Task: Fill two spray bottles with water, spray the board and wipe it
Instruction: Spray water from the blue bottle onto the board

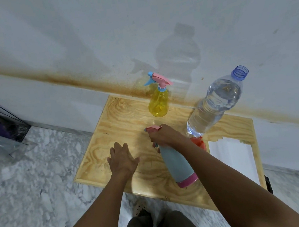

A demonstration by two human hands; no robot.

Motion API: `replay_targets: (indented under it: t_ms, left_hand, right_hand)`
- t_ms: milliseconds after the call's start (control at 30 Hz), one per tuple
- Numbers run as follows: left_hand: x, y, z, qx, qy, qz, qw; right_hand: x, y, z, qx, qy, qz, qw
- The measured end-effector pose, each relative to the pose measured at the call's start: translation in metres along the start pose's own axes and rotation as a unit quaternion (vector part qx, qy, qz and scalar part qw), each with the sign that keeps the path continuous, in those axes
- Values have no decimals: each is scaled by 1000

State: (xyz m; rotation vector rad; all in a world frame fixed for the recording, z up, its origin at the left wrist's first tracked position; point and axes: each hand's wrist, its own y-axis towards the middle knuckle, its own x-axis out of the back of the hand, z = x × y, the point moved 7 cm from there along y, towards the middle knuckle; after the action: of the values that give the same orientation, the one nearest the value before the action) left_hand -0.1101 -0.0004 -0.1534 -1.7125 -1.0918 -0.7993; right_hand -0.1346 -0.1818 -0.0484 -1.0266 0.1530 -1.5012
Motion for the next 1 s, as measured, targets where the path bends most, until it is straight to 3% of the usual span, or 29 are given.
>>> replay_targets:
  t_ms: [800,1000]
  left_hand:
    - [2,-1,-1,-4,7,-9,1000]
    - [4,-2,-3,-2,9,-11,1000]
  right_hand:
    - [-9,-8,-13,-4,-32,-23,999]
    - [-15,-11,-18,-15,32,-11,999]
